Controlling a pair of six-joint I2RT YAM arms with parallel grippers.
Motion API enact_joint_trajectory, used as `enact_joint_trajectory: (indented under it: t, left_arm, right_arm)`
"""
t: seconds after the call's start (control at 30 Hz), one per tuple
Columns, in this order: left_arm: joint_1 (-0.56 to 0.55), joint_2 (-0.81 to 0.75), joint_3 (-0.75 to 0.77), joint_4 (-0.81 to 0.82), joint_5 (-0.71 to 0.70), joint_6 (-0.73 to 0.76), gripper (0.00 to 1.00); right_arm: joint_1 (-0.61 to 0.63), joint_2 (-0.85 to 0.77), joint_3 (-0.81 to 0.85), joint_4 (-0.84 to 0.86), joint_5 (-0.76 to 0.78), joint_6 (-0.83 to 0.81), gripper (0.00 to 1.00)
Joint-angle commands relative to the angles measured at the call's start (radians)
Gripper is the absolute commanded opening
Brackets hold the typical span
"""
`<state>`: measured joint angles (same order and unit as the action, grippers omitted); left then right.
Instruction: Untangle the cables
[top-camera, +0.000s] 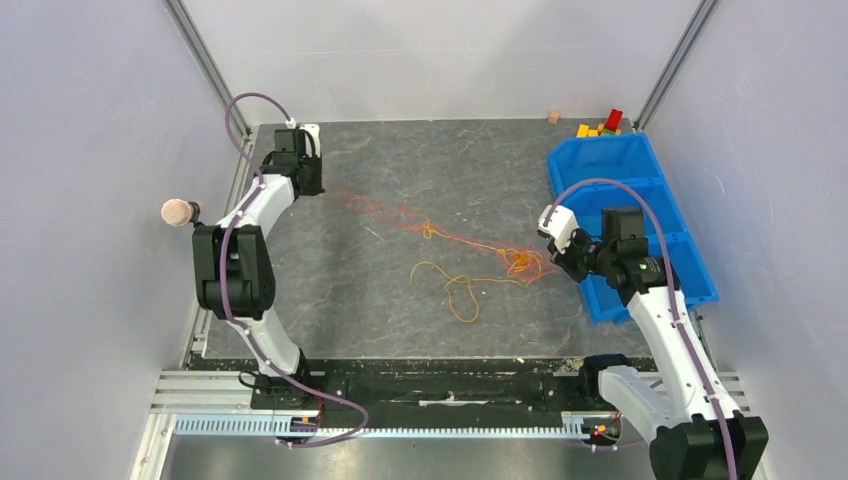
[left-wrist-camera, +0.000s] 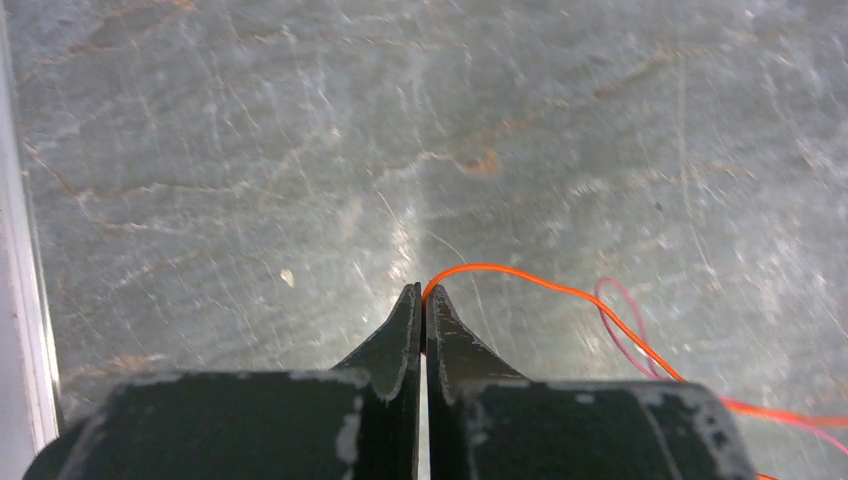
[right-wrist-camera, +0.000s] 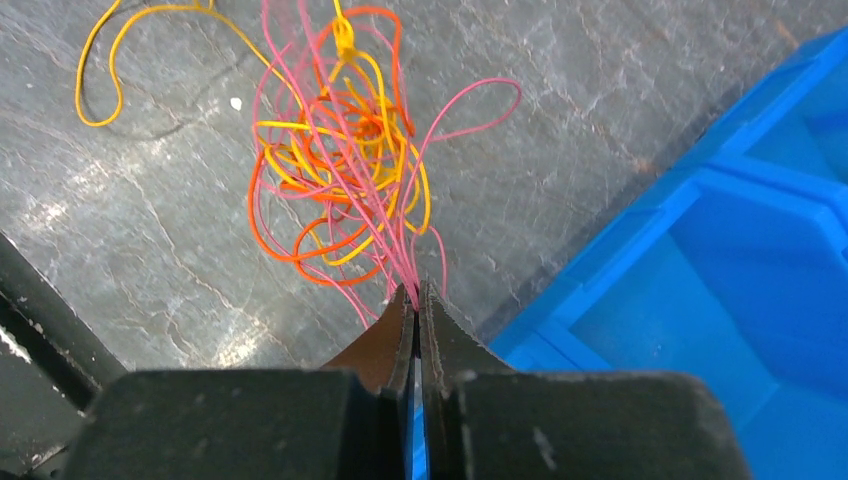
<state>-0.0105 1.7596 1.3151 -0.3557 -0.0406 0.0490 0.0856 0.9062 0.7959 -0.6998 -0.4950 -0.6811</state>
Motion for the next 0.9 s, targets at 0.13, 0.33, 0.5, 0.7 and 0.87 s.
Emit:
enact_joint_trajectory:
  t: [0.13,0.33,0.5,0.7,0.87]
  left_arm:
    - [0.068,0.182,0.169,0.056,-0.105,0.053,0.02]
    - [0.078,0.243,0.225,0.060,-0.128,0.064,0.02]
    - [0.072,0.113,0.166,0.072,0.313,-0.031,0.02]
    - [0.046,-0.106,0.142,0.019,0.655,-0.210,0.02]
    - [0.023,-0.267,0.138,-0.030,0.798,-0.252,0.02]
  right_arm:
    - [-0.078,-0.023,0.016,-0.098,-0.032,-0.105,0.00]
    - [-0.127,-0.002,0.045,-0.096,-0.062,-0.103,0.00]
    - [-0.091,0.119,0.101,0.030,-0.213,0.117,0.00]
    - [0.193,0.306,0.145,0.190,-0.130,0.279,0.24]
    - [0.207,0.431,0.271,0.194,-0.134,0.250,0.80]
